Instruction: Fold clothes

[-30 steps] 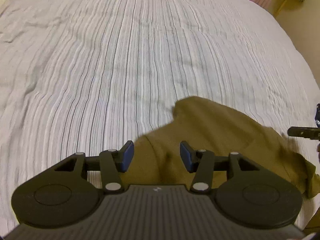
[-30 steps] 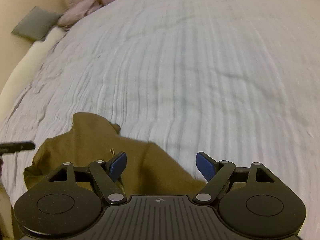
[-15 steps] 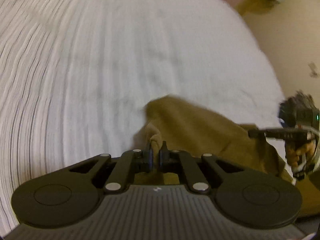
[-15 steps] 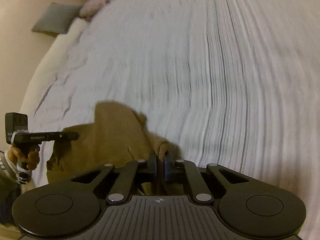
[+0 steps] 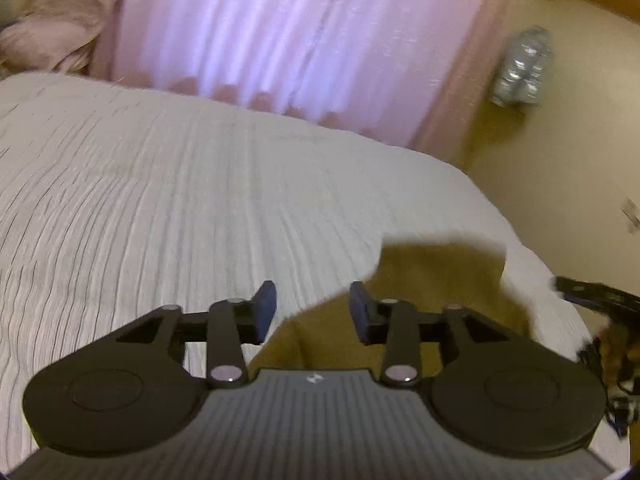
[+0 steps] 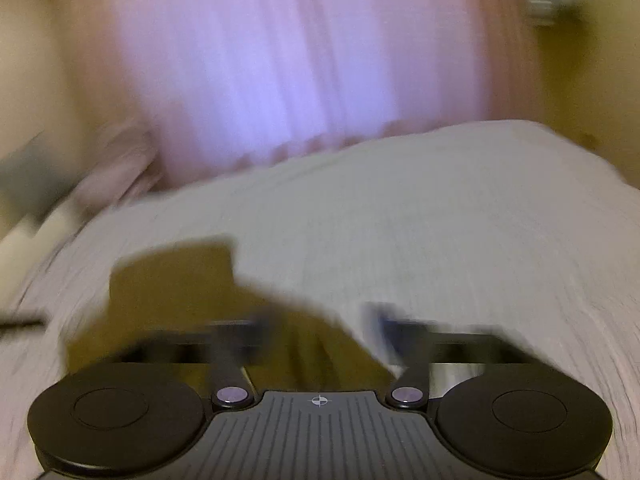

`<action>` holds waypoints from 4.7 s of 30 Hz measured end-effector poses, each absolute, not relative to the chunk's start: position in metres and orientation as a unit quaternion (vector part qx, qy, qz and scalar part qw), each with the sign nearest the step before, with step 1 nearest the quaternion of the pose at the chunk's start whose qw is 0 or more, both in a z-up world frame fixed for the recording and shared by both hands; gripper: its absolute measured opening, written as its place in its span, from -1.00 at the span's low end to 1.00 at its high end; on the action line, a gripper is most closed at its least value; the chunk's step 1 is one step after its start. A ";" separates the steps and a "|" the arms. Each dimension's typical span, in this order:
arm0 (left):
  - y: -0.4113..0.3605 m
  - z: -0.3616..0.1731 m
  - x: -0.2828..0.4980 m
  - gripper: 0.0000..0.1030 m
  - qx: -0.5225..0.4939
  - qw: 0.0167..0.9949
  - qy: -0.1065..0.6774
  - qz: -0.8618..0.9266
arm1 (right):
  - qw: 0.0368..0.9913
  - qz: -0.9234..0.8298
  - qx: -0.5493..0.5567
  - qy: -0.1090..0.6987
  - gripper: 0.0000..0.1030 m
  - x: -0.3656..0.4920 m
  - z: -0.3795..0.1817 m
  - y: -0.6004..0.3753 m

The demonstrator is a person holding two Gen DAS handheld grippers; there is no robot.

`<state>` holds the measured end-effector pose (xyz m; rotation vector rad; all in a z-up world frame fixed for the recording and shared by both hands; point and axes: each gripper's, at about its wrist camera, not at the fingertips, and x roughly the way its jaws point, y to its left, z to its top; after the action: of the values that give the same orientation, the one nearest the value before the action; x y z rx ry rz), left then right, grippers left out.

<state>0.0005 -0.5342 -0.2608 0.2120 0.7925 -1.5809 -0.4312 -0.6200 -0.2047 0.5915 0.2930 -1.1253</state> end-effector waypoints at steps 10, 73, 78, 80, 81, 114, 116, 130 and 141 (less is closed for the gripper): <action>-0.473 -0.353 -0.102 -0.19 0.312 0.495 0.306 -0.751 | 0.688 -0.540 0.436 0.214 0.70 -0.508 -0.314 -0.508; -0.219 -0.349 -0.055 -0.72 0.106 0.704 0.526 -0.466 | 0.509 -0.692 0.492 0.142 -0.09 -0.829 -0.282 -0.407; -0.202 -0.355 -0.046 -0.59 0.114 0.704 0.535 -0.454 | 0.531 -0.655 0.523 0.119 0.39 -0.791 -0.308 -0.364; -0.195 -0.359 -0.041 -0.58 0.111 0.702 0.543 -0.448 | 0.551 -0.618 0.547 0.121 0.39 -0.761 -0.318 -0.348; -0.192 -0.360 -0.039 -0.57 0.109 0.699 0.547 -0.448 | 0.561 -0.599 0.558 0.123 0.38 -0.746 -0.323 -0.339; -0.208 -0.383 0.039 -0.97 0.052 0.618 0.603 -0.502 | 0.332 -0.390 0.836 -0.197 0.00 -0.597 -0.416 -0.196; -0.217 -0.388 0.034 -0.97 0.067 0.611 0.603 -0.509 | 0.348 -0.403 0.828 -0.176 0.00 -0.589 -0.416 -0.199; -0.189 -0.379 0.009 -0.97 0.053 0.544 0.631 -0.550 | 0.562 -0.491 0.664 -0.048 -0.96 -0.599 -0.315 -0.223; -0.145 -0.420 -0.042 -0.97 0.108 0.525 0.656 -0.532 | 0.521 -0.565 0.636 0.061 -0.96 -0.631 -0.331 -0.205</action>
<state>-0.0420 -0.1446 -0.4199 0.2591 1.5693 -1.2721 -0.6311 -0.2051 -0.3307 1.5249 0.1459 -1.3546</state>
